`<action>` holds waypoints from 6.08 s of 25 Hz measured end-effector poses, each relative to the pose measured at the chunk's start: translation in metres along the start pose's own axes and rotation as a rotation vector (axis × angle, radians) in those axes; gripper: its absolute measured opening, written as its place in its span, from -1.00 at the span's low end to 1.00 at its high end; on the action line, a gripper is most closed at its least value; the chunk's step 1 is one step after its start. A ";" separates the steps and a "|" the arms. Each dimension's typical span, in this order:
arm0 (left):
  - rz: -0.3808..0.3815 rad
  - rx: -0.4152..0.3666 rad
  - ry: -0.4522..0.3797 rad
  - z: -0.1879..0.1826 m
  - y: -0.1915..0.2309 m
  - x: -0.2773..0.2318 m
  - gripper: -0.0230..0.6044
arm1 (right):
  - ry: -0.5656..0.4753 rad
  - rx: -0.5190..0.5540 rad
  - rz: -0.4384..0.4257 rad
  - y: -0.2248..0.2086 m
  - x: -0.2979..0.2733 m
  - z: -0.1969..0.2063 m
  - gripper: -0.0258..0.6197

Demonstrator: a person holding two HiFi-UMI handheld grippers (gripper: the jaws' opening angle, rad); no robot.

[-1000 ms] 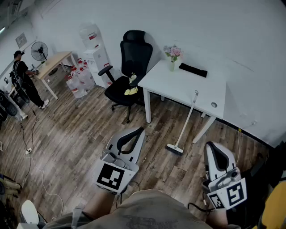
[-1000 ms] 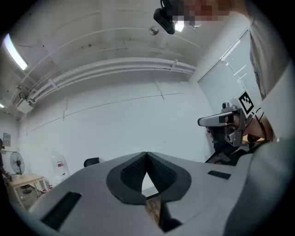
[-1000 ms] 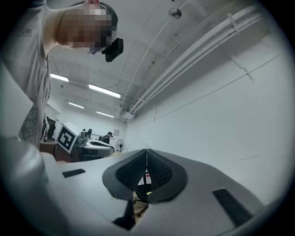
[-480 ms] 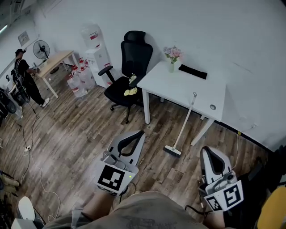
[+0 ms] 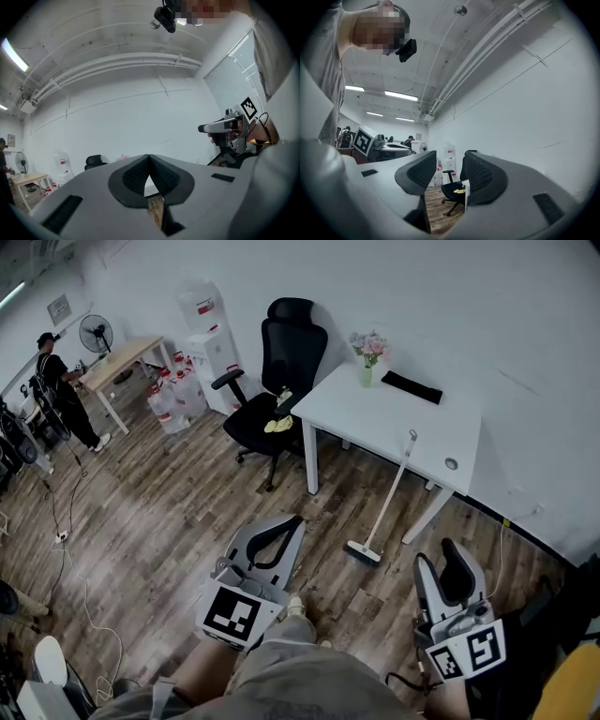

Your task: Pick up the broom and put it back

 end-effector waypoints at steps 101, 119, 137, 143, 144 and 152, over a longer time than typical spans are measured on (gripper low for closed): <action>0.256 0.192 0.520 0.283 0.203 -0.470 -0.87 | 0.699 -0.173 0.412 -0.341 -0.341 0.415 -0.57; 0.098 0.182 0.383 0.214 0.257 -0.409 -0.87 | 0.543 0.070 0.113 -0.266 -0.381 0.257 -0.57; -0.110 0.060 0.256 0.143 0.328 -0.317 -0.87 | 0.250 0.101 -0.084 -0.196 -0.421 0.106 -0.57; -0.133 0.054 0.241 0.140 0.333 -0.308 -0.87 | 0.266 0.077 -0.116 -0.177 -0.435 0.107 -0.57; -0.132 0.050 0.243 0.140 0.333 -0.308 -0.87 | 0.269 0.073 -0.122 -0.175 -0.438 0.107 -0.58; -0.146 0.037 0.252 0.149 0.336 -0.311 -0.87 | 0.297 0.049 -0.164 -0.158 -0.469 0.126 -0.58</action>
Point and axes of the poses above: the fingertips, and each gripper's own axes: x backward along the fingers, y to its left, z out of its underside, the point moved 7 cm from there along x, backward along the fingers, and after that the axes turned 5 degrees about x, right-handed, at the moved point
